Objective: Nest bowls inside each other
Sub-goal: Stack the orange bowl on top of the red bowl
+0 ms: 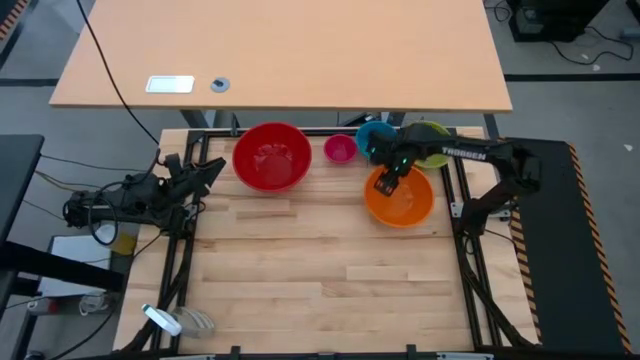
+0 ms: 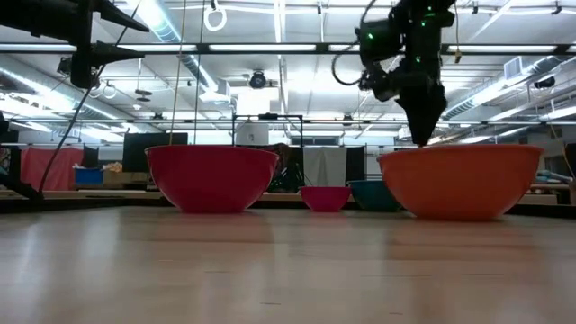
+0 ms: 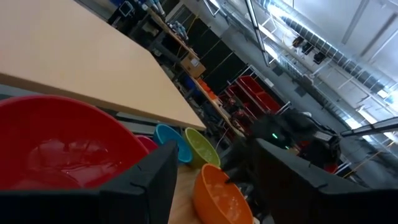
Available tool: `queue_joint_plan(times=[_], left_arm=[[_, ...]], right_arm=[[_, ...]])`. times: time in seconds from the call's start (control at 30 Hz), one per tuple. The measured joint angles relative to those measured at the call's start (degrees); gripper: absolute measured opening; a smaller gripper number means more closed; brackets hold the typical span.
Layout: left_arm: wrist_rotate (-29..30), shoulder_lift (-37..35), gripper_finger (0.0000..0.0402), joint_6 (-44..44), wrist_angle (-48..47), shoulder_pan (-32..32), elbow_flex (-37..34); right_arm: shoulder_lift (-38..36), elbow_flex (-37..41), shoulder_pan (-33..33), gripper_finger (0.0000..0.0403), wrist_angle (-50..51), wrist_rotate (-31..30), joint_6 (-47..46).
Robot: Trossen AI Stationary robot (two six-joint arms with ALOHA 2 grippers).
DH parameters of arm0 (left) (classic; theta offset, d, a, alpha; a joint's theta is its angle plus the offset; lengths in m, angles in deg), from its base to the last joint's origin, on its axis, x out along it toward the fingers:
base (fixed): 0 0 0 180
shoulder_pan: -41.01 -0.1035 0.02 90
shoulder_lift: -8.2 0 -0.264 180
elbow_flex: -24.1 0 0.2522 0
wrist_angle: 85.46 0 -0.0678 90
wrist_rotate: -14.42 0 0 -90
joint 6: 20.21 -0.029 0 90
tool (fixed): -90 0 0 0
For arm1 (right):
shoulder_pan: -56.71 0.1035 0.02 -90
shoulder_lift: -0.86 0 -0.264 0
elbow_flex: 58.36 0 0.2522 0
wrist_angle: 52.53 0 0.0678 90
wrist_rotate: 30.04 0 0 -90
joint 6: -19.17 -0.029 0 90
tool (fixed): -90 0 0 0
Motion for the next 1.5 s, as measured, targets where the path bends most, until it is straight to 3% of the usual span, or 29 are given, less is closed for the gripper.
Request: queue_joint_plan(times=[0.23,0.47,1.0,1.13,1.33,1.5], left_arm=[[-0.02,0.00,0.0210,0.43,-0.01,0.00,0.00],[-0.02,0.00,0.0210,0.39,-0.05,0.00,0.00],[-0.03,0.83,0.0210,0.74,-0.16,0.01,0.00],[-0.04,0.85,0.0210,0.76,-0.04,0.00,0.00],[-0.15,0.85,0.0210,1.00,-0.01,0.01,0.00],[-5.09,1.94,0.0210,1.33,0.03,0.03,-0.02]], right_arm=[[-0.86,0.44,-9.63,0.0199,-2.80,1.47,14.09],[-0.59,0.46,-14.85,0.0199,-4.50,4.87,23.64],[9.57,0.55,-15.32,0.0187,-3.09,3.03,33.29],[11.13,0.55,-15.32,0.0157,-2.78,2.94,33.42],[11.90,0.55,-14.64,0.0080,-2.98,3.05,32.29],[12.30,0.40,-13.56,0.0024,-1.00,6.83,30.15]])
